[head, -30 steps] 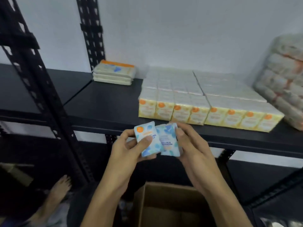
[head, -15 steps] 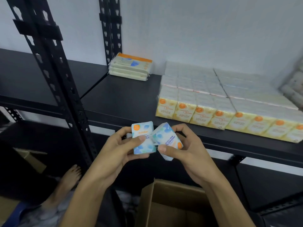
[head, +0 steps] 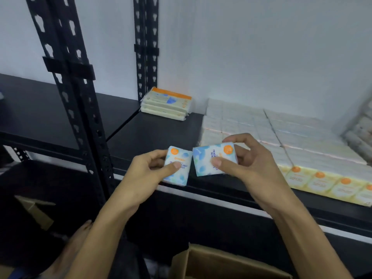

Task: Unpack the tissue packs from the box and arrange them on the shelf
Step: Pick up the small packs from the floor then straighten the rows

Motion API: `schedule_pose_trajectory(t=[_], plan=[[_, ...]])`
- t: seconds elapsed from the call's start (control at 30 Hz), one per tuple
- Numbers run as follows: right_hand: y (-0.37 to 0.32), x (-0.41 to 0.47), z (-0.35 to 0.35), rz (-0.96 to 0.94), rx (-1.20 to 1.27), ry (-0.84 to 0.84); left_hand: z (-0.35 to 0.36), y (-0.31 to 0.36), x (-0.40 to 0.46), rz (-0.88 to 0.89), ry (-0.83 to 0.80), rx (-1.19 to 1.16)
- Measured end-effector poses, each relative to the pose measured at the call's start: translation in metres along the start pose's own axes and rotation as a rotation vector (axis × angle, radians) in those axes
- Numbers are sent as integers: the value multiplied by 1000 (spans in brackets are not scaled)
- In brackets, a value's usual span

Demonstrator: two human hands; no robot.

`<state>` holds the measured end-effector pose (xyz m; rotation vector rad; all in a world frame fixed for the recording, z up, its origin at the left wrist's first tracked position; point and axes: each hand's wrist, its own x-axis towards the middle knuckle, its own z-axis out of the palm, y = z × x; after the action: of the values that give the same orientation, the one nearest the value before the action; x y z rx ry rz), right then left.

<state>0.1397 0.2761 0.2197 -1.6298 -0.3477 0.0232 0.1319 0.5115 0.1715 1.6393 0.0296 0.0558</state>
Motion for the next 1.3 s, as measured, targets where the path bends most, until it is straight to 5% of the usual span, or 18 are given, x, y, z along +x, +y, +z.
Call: schedule_pose_trajectory(t=[0.2, 0.47, 0.9, 1.3], plan=[[-44, 68, -5, -150, -243, -7, 5, 4, 65, 60, 139, 391], [-14, 183, -6, -63, -758, -122, 15, -15, 92, 97, 70, 836], [17, 244, 12, 144, -1230, -641, 19, -27, 94, 160, 74, 838], [25, 242, 12, 150, -1228, -558, 20, -27, 98, 157, 21, 814]])
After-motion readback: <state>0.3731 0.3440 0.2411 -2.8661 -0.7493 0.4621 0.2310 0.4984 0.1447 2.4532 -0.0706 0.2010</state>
